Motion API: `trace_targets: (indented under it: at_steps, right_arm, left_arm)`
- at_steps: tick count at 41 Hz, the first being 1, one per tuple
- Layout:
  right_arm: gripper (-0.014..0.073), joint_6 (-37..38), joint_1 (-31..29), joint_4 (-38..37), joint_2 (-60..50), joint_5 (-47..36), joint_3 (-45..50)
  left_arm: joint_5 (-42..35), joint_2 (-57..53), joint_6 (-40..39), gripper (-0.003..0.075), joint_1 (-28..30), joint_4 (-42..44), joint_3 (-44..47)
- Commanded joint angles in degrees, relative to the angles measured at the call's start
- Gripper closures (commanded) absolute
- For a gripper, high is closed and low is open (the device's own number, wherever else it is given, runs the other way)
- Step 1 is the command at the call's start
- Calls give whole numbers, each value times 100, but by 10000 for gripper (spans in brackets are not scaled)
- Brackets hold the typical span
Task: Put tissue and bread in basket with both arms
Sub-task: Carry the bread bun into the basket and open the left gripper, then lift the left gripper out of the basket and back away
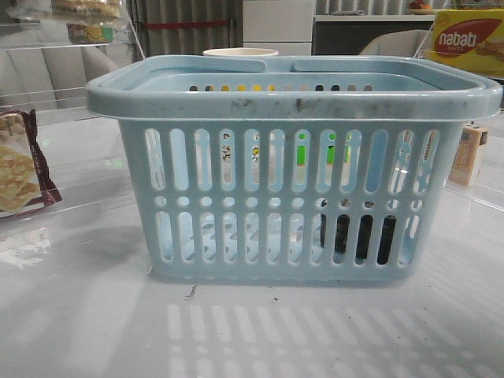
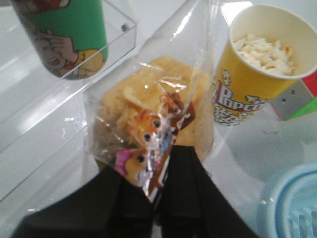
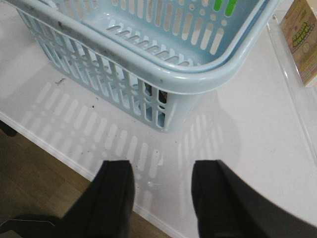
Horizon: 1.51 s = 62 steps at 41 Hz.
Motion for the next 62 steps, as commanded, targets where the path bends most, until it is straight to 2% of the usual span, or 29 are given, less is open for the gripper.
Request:
trace_targets:
  at_steps: [1,12,19,28,34,39,45,47,50,62]
  right_arm:
    - [192,-65,6,-44,4,-392,-149]
    - [192,-65,6,-44,4,-392,-149]
    - [192,-65,6,-44,4,-392,-149]
    - [192,-65,6,-44,4,-392,-149]
    - [192,-65,6,-44,4,-392,-149]
    - [192,-65,6,-44,4,-392,-149]
    - [192,-65,6,-44,4,-392,-149]
    - [192,-65,6,-44,4,-392,-149]
    - [192,-65,6,-44,4,-392,-149]
    - [192,-65,6,-44,4,-392,-149]
  left_arm:
    - [-102,-597,575,629,-293,-173,-208]
    - [509,-776,1473,629,-1314,-427,-181]
    - [987,-600,1634,629,-1885,-427,-81]
    - [1543,-121,1634,629,-2241,-427,-81]
    - [1536,272,1623,626,-2330,-438,-81]
    - [1496,499,1484,543,-2350,-506,-81]
    - [1496,576,1389,349,-2350,-516,-81]
    - [1496,576,1389,315,-2350,-516,-81]
    - [1496,576,1389,294,-2350,-516,-81]
    - [1321,324,1296,295,-2350,-479,-93]
